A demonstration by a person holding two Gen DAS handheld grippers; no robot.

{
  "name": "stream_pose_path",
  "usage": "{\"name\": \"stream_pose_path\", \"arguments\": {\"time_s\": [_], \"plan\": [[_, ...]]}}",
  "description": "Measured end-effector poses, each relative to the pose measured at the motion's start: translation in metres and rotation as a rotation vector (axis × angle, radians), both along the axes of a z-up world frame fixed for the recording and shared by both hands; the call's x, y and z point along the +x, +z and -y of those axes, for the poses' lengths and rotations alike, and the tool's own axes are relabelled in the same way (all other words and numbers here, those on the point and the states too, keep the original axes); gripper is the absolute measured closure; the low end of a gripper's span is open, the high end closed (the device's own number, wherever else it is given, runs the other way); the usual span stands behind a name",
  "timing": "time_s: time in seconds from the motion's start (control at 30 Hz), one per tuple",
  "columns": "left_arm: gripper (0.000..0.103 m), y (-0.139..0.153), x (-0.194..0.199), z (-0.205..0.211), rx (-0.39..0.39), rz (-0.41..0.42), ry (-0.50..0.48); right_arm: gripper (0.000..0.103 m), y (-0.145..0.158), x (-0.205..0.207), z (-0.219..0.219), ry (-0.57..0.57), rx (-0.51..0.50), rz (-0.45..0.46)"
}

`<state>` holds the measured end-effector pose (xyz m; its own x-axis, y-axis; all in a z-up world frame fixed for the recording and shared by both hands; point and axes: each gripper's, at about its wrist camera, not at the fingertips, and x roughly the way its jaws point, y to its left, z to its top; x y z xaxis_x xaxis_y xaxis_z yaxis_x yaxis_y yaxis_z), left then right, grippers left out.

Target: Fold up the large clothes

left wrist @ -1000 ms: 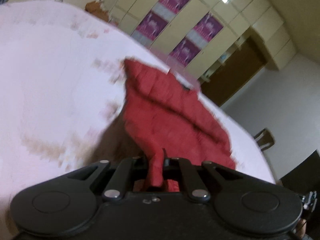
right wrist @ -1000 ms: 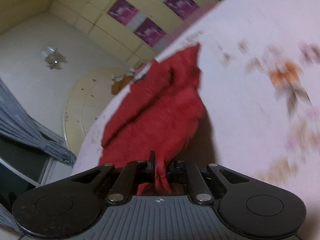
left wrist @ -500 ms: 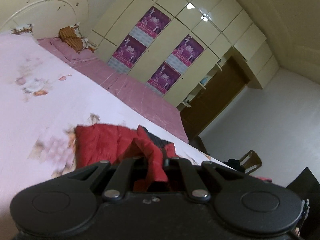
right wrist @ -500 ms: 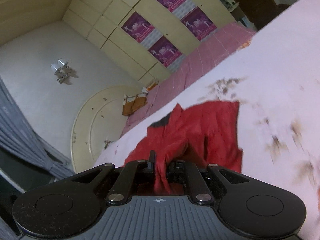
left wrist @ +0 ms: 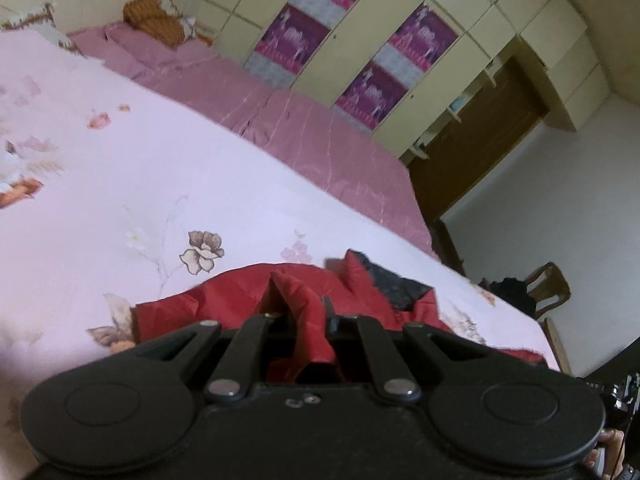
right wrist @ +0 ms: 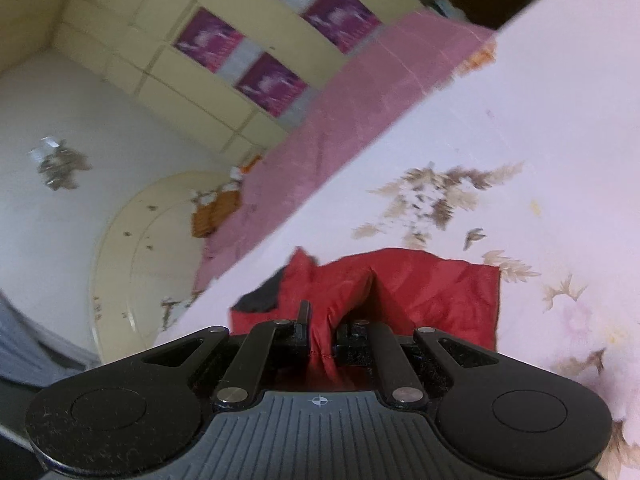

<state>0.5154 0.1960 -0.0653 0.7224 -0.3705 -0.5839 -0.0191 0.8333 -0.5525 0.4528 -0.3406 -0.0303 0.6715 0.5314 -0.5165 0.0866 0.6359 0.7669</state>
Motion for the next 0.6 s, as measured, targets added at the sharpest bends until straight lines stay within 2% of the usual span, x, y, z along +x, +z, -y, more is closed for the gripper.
{"name": "stream_pose_path", "arguments": {"time_s": [0.1,0.17,0.23,0.27,0.3,0.33,0.37,0.4,0.47,0.5,0.6], "plan": [[0.096,-0.015,0.017,0.0,-0.013,-0.02,-0.02,0.096,-0.017,0.016,0.0,-0.007,-0.003,-0.035],[0.086,-0.02,0.025,-0.004,-0.046,-0.017,-0.021,0.096,-0.026,0.024,0.002,-0.018,0.01,-0.051],[0.08,-0.028,0.035,-0.012,-0.113,-0.017,-0.01,0.095,-0.034,0.033,0.005,-0.042,0.027,-0.059],[0.071,-0.03,0.04,-0.016,-0.143,-0.016,-0.005,0.09,-0.036,0.037,0.007,-0.054,0.041,-0.062],[0.061,-0.032,0.043,-0.019,-0.171,-0.012,0.001,0.066,-0.038,0.04,0.009,-0.069,0.049,-0.063],[0.03,-0.033,0.044,-0.022,-0.197,-0.003,0.009,0.049,-0.038,0.042,0.011,-0.094,0.044,-0.055],[0.02,-0.032,0.046,-0.024,-0.22,0.018,0.025,0.019,-0.036,0.043,0.012,-0.132,0.023,-0.026],[0.019,-0.03,0.047,-0.027,-0.237,0.038,0.032,0.014,-0.033,0.043,0.013,-0.143,0.009,0.004],[0.019,-0.03,0.051,-0.032,-0.262,0.04,0.024,0.014,-0.03,0.049,0.013,-0.117,0.015,0.024],[0.019,-0.029,0.053,-0.033,-0.248,0.04,0.019,0.014,-0.028,0.051,0.012,-0.106,-0.004,0.033],[0.019,-0.029,0.057,-0.031,-0.135,0.019,-0.023,0.015,-0.024,0.053,0.008,-0.076,-0.082,0.049]]}}
